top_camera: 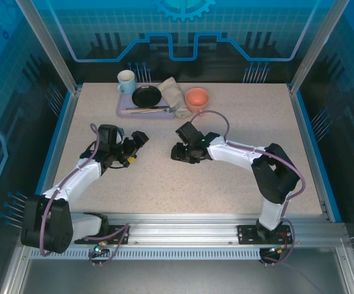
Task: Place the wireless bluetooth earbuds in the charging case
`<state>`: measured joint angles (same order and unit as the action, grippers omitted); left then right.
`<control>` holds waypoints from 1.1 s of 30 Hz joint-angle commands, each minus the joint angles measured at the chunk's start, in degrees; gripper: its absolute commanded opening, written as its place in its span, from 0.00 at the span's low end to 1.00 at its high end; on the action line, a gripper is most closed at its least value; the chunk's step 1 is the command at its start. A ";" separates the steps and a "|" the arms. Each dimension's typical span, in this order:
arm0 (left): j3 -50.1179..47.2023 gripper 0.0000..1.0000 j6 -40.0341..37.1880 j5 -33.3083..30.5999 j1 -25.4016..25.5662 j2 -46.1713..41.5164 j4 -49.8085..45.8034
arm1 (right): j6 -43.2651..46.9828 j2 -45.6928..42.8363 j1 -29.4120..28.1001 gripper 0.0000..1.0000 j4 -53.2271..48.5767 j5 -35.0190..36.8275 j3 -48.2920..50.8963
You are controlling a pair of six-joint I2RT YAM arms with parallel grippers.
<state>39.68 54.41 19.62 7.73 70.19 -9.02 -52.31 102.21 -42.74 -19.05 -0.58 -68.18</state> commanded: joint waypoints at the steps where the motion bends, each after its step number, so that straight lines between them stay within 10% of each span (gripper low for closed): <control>1: -0.68 0.99 10.54 2.00 0.49 0.47 5.22 | 4.99 -3.83 1.32 0.37 13.96 -8.37 4.89; 12: 5.48 0.99 33.70 5.10 1.78 4.59 6.12 | 18.03 -6.15 4.72 0.37 27.20 -22.09 8.20; 33: 4.95 0.99 47.53 7.22 8.96 12.20 20.16 | 18.87 -0.58 5.22 0.36 34.17 -25.97 4.91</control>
<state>44.12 99.55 25.41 15.75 81.87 8.51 -33.39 100.68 -38.09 12.67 -25.80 -61.39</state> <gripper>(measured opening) 0.990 0.422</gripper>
